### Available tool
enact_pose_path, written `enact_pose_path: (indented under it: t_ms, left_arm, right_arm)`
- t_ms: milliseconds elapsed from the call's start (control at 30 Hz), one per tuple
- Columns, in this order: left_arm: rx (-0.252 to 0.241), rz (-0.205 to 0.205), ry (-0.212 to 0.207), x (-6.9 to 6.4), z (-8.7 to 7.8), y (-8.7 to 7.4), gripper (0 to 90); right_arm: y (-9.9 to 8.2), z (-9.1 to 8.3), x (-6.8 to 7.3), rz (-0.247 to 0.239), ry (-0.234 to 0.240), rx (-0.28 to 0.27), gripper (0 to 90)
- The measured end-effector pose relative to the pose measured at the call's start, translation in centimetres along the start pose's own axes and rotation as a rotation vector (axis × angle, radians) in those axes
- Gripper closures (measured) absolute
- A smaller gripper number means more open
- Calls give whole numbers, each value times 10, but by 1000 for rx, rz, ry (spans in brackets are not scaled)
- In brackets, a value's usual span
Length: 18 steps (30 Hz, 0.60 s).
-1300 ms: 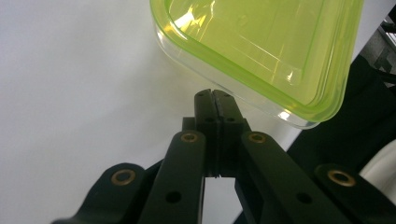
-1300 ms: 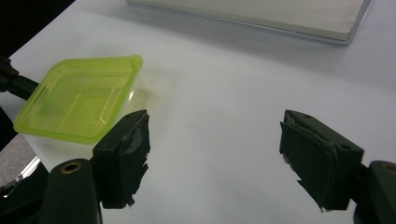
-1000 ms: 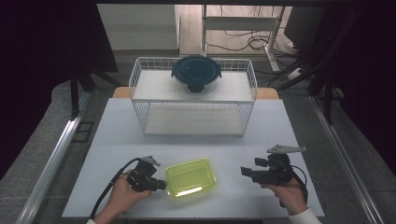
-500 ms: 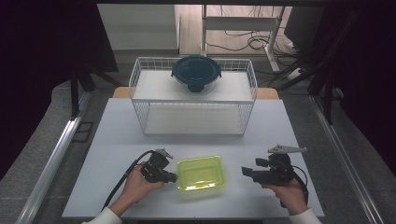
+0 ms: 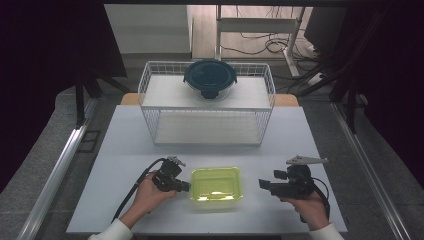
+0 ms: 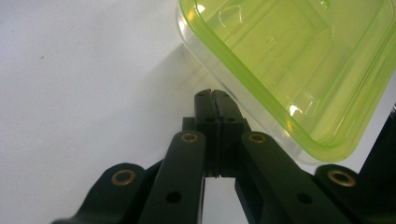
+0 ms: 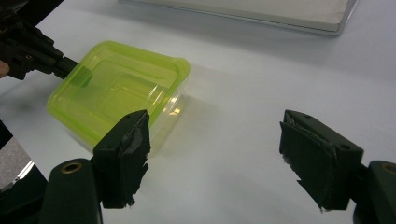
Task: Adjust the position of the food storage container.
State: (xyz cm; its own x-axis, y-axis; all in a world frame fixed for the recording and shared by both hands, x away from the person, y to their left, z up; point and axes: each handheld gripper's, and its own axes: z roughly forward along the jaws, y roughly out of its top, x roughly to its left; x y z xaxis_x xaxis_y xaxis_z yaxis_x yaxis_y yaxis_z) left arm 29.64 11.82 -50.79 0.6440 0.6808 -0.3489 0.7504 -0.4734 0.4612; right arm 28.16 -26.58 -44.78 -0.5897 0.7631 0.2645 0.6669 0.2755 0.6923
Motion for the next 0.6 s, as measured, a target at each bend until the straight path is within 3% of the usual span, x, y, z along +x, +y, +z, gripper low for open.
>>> enact_pose_path:
  t_ms: [167,367,433,600]
  left_arm:
    - [-20,0,25,3,-7,-4,900]
    - [-124,-40,19,5,-30,-15,884]
    - [-167,-44,5,3,-37,-17,823]
    - [-200,-65,-17,2,-45,-16,606]
  right_arm:
    - [0,0,1,0,-4,0,248]
    - [-1,0,3,-8,0,1,248]
    - [-2,1,3,-9,-3,5,248]
    - [-3,4,3,-9,-6,14,248]
